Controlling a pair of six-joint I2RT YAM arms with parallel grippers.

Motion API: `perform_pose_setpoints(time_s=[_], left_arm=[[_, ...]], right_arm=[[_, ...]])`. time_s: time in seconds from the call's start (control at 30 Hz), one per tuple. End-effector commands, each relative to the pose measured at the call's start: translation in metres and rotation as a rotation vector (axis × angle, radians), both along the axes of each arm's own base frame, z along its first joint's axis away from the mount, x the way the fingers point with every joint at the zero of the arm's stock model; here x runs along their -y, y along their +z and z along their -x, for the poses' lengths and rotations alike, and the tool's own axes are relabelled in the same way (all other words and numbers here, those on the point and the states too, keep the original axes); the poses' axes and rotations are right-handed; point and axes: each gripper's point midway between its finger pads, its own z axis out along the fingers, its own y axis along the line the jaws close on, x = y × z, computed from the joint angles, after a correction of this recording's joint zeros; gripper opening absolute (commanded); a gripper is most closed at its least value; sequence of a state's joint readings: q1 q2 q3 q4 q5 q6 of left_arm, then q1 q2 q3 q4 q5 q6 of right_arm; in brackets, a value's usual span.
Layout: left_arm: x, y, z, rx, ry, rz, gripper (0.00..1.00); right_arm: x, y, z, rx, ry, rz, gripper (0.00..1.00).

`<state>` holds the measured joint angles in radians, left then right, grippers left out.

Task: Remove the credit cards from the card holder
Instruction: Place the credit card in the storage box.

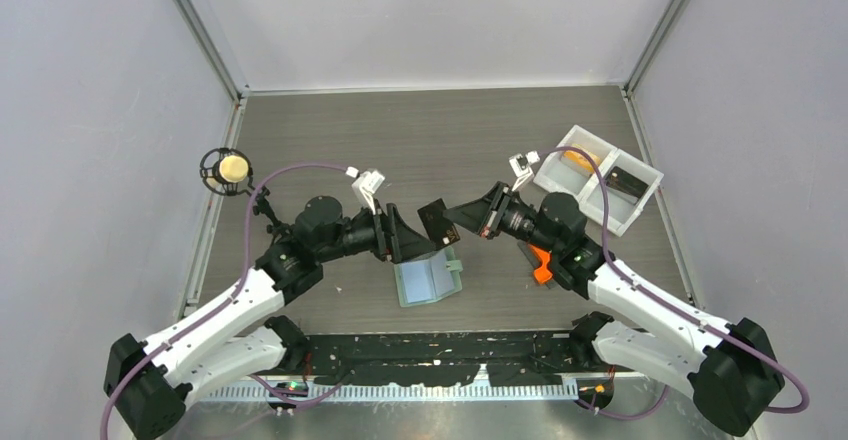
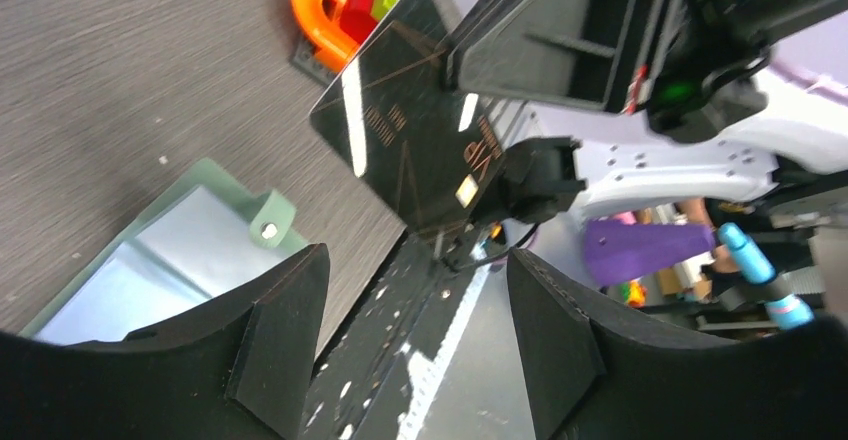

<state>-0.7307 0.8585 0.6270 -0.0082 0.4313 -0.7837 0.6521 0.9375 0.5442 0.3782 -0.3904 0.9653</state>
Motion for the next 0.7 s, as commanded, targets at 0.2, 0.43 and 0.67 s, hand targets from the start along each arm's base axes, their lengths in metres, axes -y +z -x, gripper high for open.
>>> perform_pose_setpoints(time_s=[0.2,0.43,0.67], left_arm=[[0.028,0.043,-0.012,0.021,-0.046,0.217,0.57],[0.033,0.043,-0.011,0.013,-0.071,0.248,0.14],[0.025,0.035,0.006,0.019,-0.162,0.186,0.00]], right_arm=[[0.013,0.032,0.001,-0.030,-0.086,-0.241,0.05],[0.011,0.022,0.017,-0.011,-0.010,-0.237,0.09],[0.014,0.023,0.028,0.165,0.167,-0.051,0.36]])
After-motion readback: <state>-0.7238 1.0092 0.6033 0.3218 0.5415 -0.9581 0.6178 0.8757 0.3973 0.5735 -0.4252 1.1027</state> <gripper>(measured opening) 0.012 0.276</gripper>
